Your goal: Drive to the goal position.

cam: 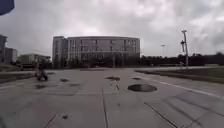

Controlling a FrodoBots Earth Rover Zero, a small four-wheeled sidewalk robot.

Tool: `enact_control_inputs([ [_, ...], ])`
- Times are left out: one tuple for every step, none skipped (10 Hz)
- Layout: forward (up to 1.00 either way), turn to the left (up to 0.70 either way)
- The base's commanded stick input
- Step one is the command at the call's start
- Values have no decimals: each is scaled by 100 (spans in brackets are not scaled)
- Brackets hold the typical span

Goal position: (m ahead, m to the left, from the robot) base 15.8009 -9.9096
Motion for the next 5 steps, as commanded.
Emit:
enact_control_inputs([
  [70,0],
  [70,0],
  [70,0],
  [70,0],
  [70,0],
])
